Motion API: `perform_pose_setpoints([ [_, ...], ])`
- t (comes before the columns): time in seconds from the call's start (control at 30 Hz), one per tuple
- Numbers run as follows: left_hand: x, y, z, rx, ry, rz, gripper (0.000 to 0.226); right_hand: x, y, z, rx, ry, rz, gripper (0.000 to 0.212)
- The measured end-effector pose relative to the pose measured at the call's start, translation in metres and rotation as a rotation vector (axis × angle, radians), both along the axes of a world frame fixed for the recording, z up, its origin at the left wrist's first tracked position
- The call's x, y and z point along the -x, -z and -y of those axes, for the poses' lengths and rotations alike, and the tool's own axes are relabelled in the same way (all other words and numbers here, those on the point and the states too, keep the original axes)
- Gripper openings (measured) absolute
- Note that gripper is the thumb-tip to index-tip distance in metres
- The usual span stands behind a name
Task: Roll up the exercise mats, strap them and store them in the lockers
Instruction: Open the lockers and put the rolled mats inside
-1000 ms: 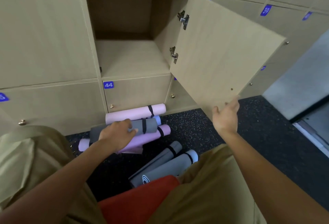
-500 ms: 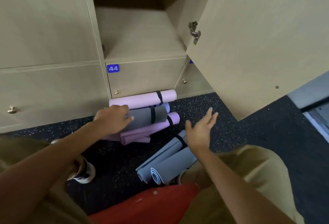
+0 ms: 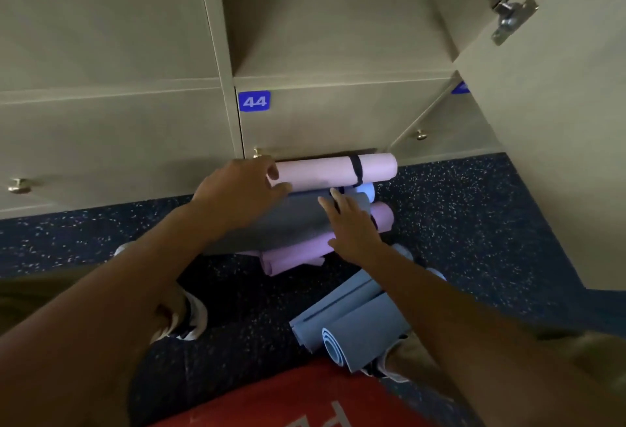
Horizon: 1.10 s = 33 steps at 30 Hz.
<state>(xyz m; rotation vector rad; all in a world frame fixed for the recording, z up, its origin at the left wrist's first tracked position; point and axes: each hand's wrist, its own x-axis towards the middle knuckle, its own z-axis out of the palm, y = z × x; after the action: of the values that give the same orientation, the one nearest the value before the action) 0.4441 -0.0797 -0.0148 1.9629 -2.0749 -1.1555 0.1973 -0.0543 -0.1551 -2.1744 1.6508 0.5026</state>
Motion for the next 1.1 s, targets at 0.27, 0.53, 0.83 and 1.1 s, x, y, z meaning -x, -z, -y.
perform_pose_setpoints([
  [0.27, -0.018, 0.013, 0.003, -0.035, -0.002, 0.028, 0.038, -0.032, 0.065, 0.044, 0.016, -0.112, -0.075, 0.082],
  [0.53, -0.041, 0.024, -0.01, -0.109, 0.076, 0.109, 0.047, -0.024, 0.075, 0.04, 0.08, -0.058, 0.223, 0.069],
  [0.83, -0.057, 0.032, -0.025, -0.181, 0.34, 0.383, 0.109, -0.02, 0.018, 0.044, 0.019, -0.172, 0.495, 0.085],
  [1.1, -0.08, 0.032, -0.029, -0.152, 0.237, 0.529, 0.087, -0.035, 0.011, 0.063, 0.168, -0.289, 0.541, 0.099],
])
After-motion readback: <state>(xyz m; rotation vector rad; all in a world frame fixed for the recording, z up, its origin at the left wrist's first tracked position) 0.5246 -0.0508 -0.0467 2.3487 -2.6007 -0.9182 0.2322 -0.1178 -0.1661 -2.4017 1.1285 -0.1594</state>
